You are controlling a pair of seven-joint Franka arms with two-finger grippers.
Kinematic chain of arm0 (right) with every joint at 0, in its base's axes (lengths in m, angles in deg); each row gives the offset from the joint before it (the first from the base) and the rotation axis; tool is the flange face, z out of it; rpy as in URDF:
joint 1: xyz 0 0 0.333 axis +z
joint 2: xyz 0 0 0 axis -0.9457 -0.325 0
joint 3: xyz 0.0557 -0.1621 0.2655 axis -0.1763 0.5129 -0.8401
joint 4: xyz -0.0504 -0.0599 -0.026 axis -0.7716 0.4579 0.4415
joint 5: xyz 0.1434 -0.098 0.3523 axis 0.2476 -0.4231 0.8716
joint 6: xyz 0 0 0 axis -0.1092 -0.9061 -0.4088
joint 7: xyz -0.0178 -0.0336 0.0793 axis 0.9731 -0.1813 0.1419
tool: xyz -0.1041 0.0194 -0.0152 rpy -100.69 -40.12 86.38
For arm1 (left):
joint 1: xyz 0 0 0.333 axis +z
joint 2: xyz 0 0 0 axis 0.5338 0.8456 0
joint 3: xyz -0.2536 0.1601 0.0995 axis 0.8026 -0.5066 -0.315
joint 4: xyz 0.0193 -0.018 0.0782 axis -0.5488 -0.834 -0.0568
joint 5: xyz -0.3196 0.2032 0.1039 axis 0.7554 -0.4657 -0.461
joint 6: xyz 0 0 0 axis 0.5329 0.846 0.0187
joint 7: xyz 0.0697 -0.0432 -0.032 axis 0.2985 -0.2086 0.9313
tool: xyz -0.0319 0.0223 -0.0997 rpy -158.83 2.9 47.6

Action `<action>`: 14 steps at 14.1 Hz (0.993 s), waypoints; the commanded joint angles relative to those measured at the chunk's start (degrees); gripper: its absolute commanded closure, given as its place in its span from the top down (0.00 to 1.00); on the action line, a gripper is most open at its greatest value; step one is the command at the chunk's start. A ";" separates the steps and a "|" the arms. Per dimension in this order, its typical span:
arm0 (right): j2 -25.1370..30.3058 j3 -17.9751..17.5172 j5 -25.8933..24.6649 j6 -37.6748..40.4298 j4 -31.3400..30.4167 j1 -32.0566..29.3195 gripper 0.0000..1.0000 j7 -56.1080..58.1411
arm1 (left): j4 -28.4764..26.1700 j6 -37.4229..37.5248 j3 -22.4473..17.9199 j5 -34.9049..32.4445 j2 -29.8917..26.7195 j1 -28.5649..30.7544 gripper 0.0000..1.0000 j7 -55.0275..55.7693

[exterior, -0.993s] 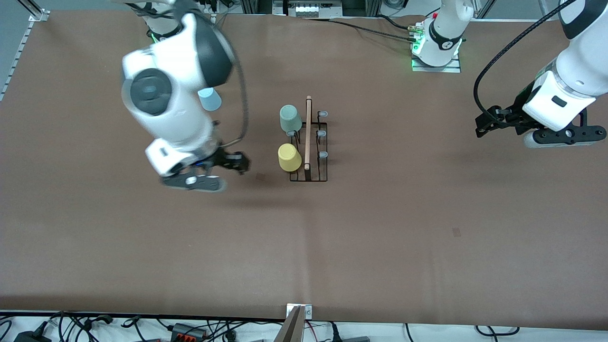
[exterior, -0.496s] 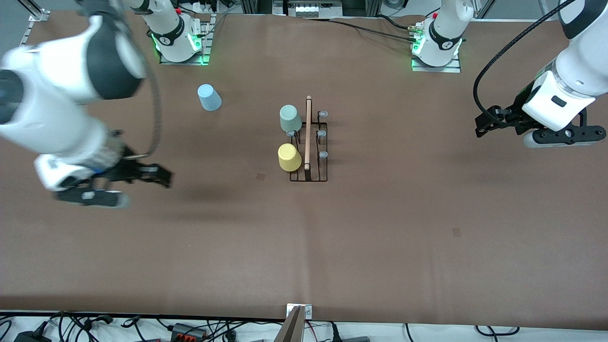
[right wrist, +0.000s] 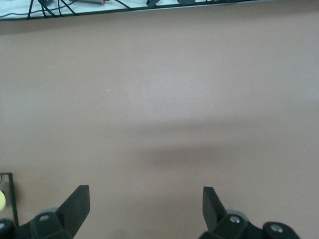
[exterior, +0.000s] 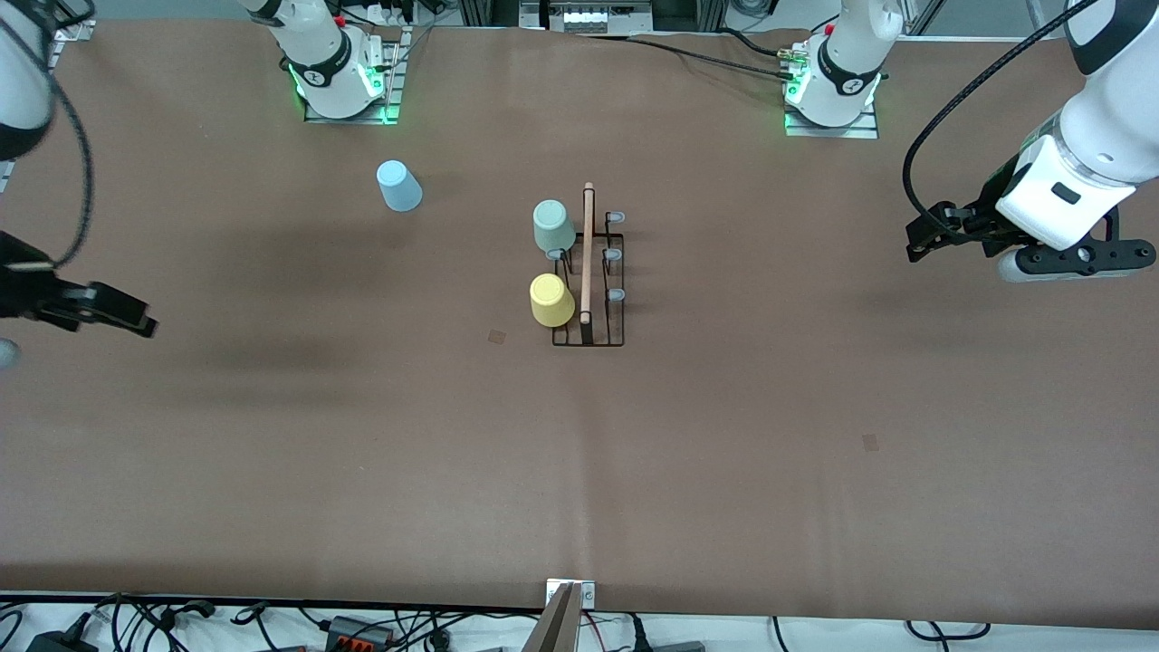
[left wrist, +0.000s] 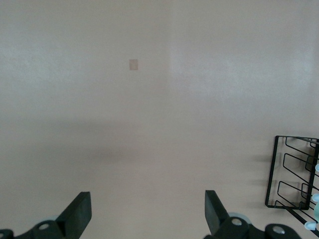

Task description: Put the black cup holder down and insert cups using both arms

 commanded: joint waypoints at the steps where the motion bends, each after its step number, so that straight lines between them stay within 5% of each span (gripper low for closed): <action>1: 2.54 -1.57 -0.71 2.17 -2.41 -1.35 1.00 2.63 | 1.30 0.32 -0.03 -0.81 0.52 -0.09 1.00 -0.99; 3: 4.63 -1.30 -2.20 2.45 -5.37 -1.01 1.00 2.54 | 1.30 0.32 -0.03 -0.81 0.52 -0.26 1.00 -0.99; 8: 16.59 -1.57 -3.88 -6.16 -23.66 -0.92 1.00 2.19 | 1.30 0.32 -0.03 -0.81 0.52 -0.18 1.00 -0.99; 14: 19.24 -1.57 -3.88 -3.09 -24.47 -0.92 1.00 2.63 | 1.30 0.32 -0.03 -0.20 0.61 0.00 1.00 -0.99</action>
